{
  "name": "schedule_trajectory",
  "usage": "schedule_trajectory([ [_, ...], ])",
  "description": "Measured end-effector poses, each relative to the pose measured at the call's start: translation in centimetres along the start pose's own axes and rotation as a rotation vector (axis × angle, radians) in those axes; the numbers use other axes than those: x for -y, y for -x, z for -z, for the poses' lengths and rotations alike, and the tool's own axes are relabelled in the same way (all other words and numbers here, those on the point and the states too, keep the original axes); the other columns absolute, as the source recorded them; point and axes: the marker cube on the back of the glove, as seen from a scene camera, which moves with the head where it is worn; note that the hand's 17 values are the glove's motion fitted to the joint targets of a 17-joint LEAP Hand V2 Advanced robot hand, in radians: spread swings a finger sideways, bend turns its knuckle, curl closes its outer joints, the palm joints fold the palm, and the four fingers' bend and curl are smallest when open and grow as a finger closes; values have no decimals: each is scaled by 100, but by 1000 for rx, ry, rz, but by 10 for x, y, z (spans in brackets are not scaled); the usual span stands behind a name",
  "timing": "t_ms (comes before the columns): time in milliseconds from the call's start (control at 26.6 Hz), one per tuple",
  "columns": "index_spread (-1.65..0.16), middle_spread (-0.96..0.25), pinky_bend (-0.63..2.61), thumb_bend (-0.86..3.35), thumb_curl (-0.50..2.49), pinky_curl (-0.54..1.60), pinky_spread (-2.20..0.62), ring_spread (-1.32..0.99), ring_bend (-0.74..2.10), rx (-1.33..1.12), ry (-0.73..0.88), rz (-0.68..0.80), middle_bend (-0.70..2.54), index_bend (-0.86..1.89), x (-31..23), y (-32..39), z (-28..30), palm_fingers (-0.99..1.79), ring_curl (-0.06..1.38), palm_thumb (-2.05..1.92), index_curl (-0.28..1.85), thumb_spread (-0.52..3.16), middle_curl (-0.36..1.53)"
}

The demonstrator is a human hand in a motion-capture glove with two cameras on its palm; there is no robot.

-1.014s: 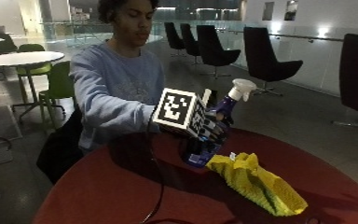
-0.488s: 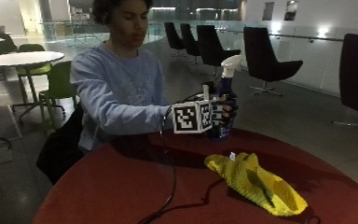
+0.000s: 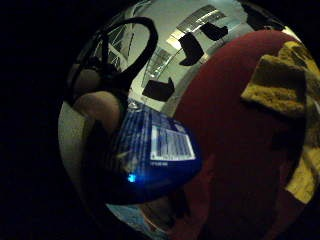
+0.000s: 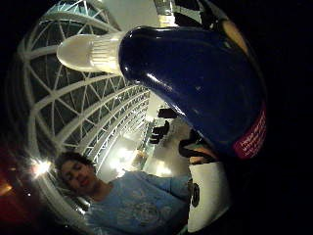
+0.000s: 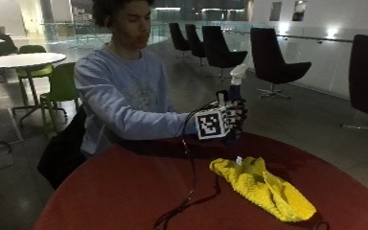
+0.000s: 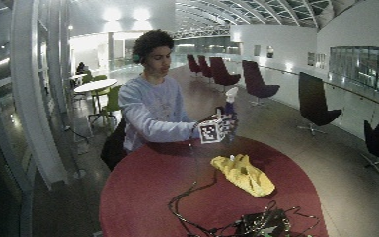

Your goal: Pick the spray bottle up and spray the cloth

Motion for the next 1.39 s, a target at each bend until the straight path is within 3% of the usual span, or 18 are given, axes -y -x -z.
schedule_trajectory([
  [413, -31, -4, 37, -2, 71, 36, 10, -3, 50, -16, 47, 24, 22, 9, -10, -13, -28, 90, 37, 96, 19, 81, 43],
  [713, -35, -5, 39, -3, 68, 38, 10, -4, 49, -132, 214, -22, 23, 1, -38, -25, -21, 72, 38, 94, 17, 87, 44],
  [1014, -38, -4, 43, -4, 61, 38, 14, -2, 47, -466, 176, 3, 25, 7, -86, -17, 73, 60, 36, 86, 13, 91, 43],
  [1389, -38, -3, 37, -3, 56, 36, 18, -1, 44, -872, 117, -82, 26, 14, -201, -24, 226, 64, 35, 83, 18, 98, 42],
])
